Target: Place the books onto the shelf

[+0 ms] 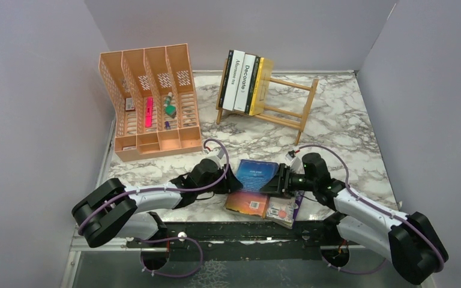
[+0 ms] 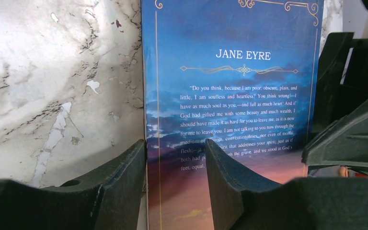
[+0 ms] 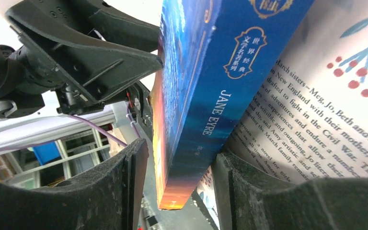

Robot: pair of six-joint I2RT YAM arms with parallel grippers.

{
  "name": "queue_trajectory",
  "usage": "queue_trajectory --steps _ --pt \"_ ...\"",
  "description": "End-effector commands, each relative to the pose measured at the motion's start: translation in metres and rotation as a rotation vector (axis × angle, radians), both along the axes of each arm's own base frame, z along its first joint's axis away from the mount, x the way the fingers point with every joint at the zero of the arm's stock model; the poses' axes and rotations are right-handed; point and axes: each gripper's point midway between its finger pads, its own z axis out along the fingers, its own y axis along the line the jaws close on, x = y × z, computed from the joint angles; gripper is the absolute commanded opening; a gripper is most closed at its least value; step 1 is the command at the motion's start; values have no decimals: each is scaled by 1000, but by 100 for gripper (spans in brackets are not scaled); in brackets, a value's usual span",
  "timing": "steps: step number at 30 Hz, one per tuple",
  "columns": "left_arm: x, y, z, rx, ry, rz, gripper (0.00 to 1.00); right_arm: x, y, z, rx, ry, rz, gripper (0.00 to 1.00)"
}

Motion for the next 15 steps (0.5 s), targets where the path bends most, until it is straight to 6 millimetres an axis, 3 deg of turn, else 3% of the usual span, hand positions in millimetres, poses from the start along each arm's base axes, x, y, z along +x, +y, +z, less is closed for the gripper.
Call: queue_trajectory --steps 1,5,12,15 --pt "4 -11 14 -68 -42 0 48 5 9 -8 -18 -2 -45 51" --pt "3 -11 15 -97 -30 24 47 18 9 -8 -18 -29 -135 42" --pt "14 3 23 -117 -81 128 47 42 7 16 -48 -151 -192 5" --pt "19 14 34 -140 -129 184 50 48 8 26 -61 -197 -183 1"
